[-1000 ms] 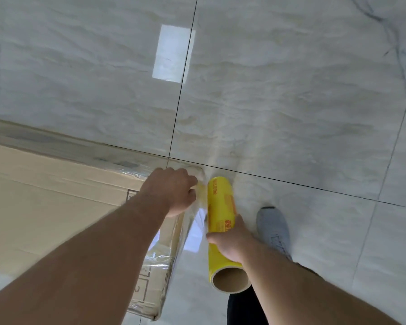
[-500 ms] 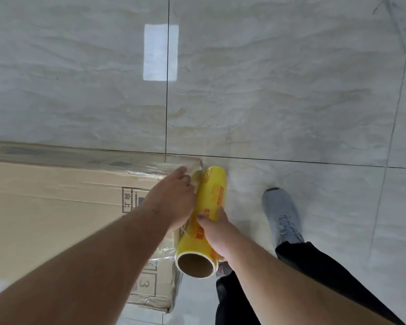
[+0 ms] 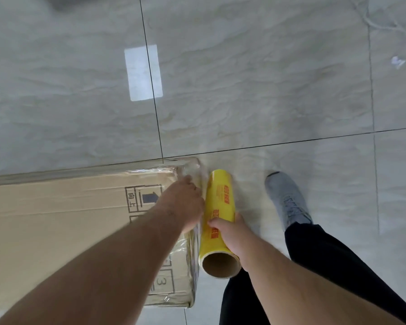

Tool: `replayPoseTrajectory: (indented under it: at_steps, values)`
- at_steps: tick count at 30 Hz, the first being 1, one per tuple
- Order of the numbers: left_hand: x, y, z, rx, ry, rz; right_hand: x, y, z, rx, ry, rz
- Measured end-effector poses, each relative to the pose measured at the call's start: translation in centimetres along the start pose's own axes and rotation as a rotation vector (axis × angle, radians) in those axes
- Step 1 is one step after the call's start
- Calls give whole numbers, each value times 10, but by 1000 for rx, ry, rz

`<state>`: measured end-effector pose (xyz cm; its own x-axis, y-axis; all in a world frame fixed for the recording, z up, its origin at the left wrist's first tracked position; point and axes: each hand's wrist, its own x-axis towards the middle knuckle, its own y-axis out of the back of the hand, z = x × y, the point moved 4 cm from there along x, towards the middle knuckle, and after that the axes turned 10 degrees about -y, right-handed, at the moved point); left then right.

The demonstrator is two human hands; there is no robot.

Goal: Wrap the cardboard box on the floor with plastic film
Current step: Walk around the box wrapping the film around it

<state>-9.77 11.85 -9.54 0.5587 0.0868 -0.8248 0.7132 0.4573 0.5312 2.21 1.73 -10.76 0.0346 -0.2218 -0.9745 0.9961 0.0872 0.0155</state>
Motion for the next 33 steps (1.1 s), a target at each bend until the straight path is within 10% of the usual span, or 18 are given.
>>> replayPoseTrajectory:
  at_steps: [9,21,33]
  values:
    - [-3,-10,16,56,-15,-16,1,-34,1,-438,39,-45]
    - [-4,-20,51,44,67,-95,38,-38,70,348,-138,-216]
    - [-4,-21,67,-38,73,-78,21,-12,68,210,-91,-206]
